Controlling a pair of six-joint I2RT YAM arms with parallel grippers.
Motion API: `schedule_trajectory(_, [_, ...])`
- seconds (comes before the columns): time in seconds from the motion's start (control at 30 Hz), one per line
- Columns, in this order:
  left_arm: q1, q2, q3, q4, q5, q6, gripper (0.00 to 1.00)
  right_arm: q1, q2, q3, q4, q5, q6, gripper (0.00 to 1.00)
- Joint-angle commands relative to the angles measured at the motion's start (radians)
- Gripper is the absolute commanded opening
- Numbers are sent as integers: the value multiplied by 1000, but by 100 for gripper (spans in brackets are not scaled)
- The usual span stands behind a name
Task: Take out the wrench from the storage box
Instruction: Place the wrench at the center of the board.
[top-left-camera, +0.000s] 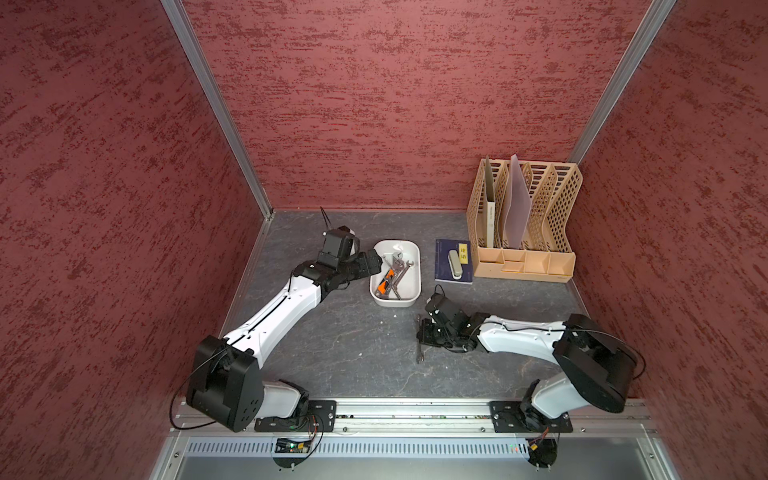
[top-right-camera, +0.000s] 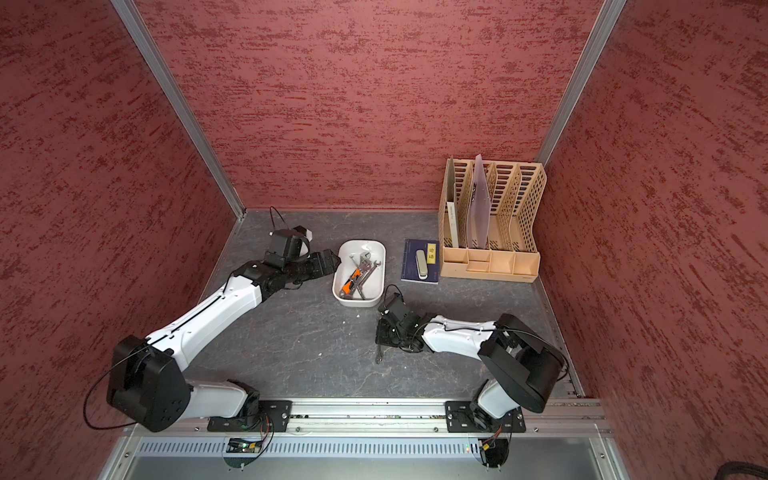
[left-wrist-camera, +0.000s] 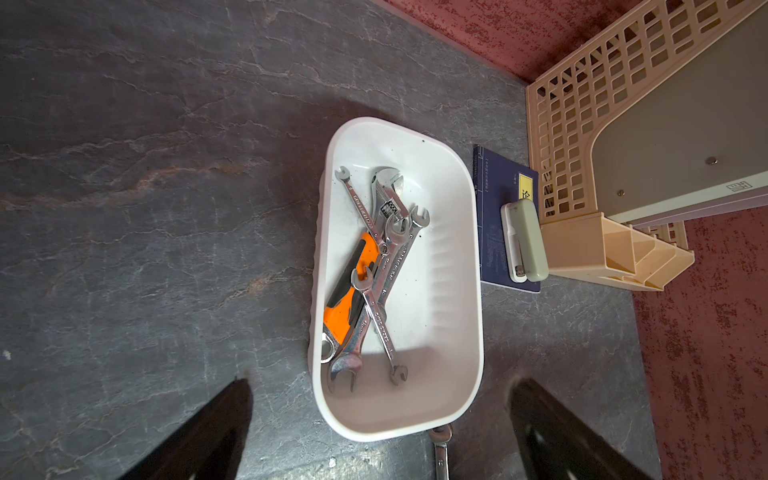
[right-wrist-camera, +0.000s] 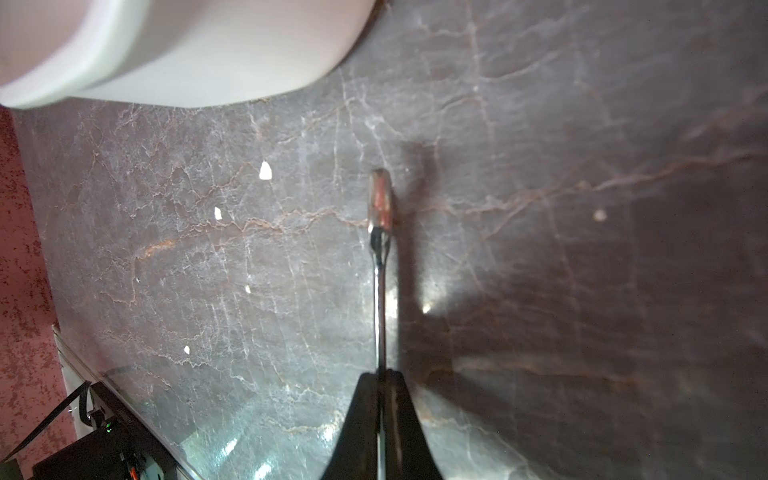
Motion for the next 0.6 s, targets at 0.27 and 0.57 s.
schedule_trajectory(0.27, [-3,-27,-8,12,-12,16,100,25,-36,-58,-82,1,13,25])
schedule_trajectory(0.57, [12,-23,34,-47,8,16,100,28,-126,130,-359,107,-142,34])
